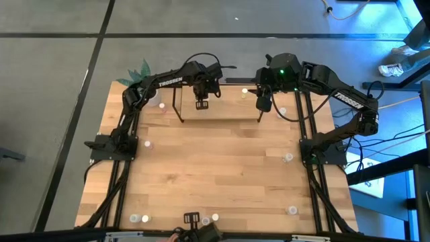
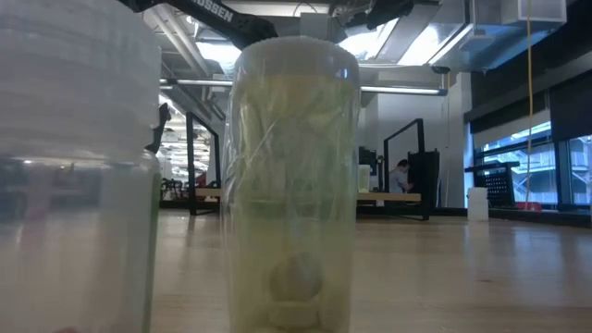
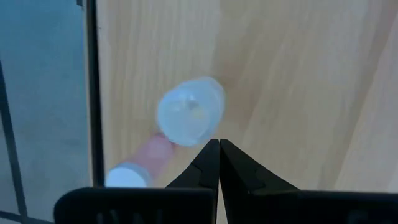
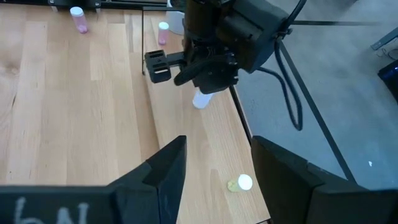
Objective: Pick and place medicine bottles onto shelf by color
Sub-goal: Put the middle white pill bottle on the shelf
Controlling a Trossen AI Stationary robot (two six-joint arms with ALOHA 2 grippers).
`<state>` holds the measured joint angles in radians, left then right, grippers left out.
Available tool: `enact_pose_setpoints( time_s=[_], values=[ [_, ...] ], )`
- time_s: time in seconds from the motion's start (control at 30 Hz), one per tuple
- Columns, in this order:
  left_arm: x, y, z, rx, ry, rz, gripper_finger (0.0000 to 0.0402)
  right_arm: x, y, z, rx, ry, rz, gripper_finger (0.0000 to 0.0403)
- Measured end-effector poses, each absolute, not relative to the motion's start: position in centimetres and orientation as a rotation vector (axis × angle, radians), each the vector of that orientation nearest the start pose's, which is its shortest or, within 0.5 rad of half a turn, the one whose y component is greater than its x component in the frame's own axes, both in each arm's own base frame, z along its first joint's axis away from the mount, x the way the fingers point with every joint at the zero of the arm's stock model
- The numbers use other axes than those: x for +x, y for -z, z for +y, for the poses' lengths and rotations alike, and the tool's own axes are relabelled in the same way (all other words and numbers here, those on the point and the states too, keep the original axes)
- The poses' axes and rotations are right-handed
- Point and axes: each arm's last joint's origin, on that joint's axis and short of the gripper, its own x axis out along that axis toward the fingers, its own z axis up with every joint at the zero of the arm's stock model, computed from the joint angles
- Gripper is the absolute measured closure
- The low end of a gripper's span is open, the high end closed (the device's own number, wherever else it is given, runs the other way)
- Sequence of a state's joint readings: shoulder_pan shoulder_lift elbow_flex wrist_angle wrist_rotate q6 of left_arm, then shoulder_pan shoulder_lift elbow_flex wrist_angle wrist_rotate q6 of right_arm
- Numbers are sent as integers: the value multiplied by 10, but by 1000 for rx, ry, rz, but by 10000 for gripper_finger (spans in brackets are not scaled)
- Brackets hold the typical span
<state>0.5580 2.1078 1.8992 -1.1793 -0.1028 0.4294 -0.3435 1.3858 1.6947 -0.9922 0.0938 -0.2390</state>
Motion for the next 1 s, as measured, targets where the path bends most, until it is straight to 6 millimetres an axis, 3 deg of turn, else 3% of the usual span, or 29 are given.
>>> enact_pose_setpoints(
  time_s=[0.43, 0.73, 1.0],
  values=[
    [365, -245, 233, 76, -257, 1382, 401, 245, -434, -91, -141, 335, 729, 221],
    [359, -243, 223, 50, -206, 1476, 401, 245, -434, -91, -141, 336, 729, 221],
    [365, -244, 226, 41, -163, 1374, 401, 245, -434, -91, -141, 336, 729, 221]
  ],
)
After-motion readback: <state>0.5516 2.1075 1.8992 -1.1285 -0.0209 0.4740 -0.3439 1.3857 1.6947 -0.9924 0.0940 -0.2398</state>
